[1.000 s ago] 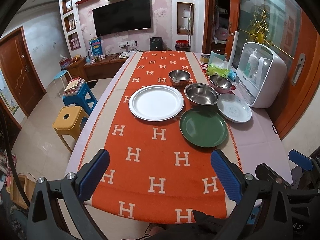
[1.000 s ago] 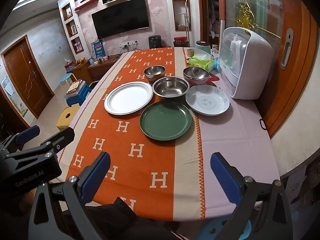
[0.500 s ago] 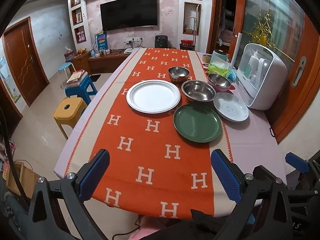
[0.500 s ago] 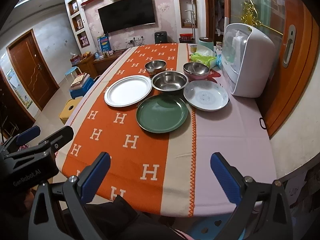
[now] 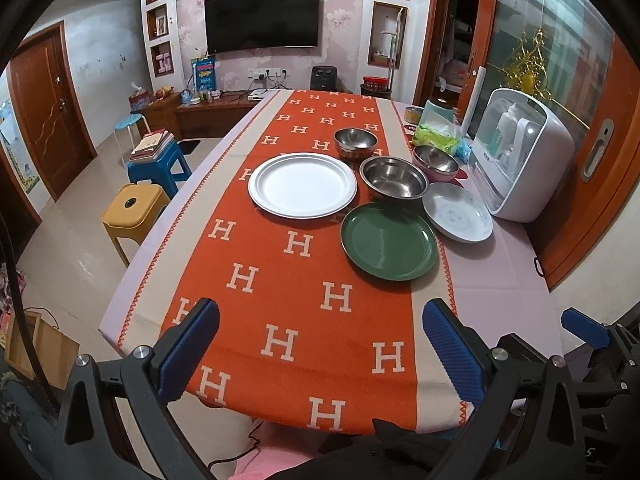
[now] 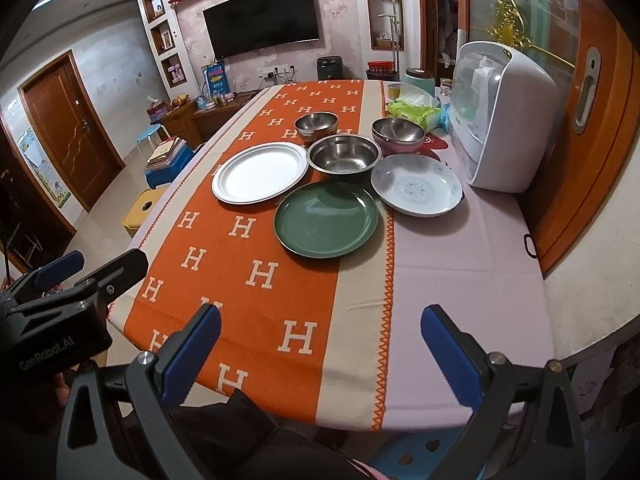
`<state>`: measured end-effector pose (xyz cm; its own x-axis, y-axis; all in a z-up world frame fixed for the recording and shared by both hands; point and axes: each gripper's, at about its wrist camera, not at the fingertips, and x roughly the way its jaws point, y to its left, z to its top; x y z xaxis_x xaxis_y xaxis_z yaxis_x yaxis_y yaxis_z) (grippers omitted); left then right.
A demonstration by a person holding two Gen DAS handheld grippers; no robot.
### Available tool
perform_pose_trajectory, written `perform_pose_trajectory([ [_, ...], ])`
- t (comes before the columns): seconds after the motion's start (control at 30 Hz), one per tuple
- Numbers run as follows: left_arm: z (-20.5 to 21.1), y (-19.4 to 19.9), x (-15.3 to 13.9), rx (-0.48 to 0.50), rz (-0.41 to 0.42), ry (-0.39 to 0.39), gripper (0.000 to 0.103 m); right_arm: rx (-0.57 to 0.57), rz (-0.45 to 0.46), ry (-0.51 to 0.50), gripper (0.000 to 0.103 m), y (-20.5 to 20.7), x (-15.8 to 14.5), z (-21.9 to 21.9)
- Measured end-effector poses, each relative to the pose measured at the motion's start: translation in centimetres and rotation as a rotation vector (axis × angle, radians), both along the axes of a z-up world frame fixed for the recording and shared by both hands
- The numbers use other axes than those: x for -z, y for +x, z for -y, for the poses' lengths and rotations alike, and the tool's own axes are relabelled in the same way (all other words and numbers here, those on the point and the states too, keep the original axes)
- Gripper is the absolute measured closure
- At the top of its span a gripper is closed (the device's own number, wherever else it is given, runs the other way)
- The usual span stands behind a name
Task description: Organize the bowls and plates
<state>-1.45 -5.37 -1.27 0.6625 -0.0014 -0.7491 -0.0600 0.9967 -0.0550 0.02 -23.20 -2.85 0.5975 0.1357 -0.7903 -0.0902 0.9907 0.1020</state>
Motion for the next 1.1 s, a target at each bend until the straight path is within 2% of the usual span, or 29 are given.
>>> perform_pose_trajectory([
  [0.33,-2.9,3.3,0.5,0.004,-0.016,-0.026,0.002,-0.002,-0.008,-0.006,0.002,2.7,0.0,-2.2],
  [0.87,-11.6,10.7,1.7,0.017,-0.097,-0.033,0.002,-0.014,0.023,0.067,0.002,9.2,-0.3,-9.0],
  [1.1,-14.8,15.5,2.0,0.068,-0.131,0.018,0.002,0.039,0.027,0.134,0.002,12.9,0.6,-10.8],
])
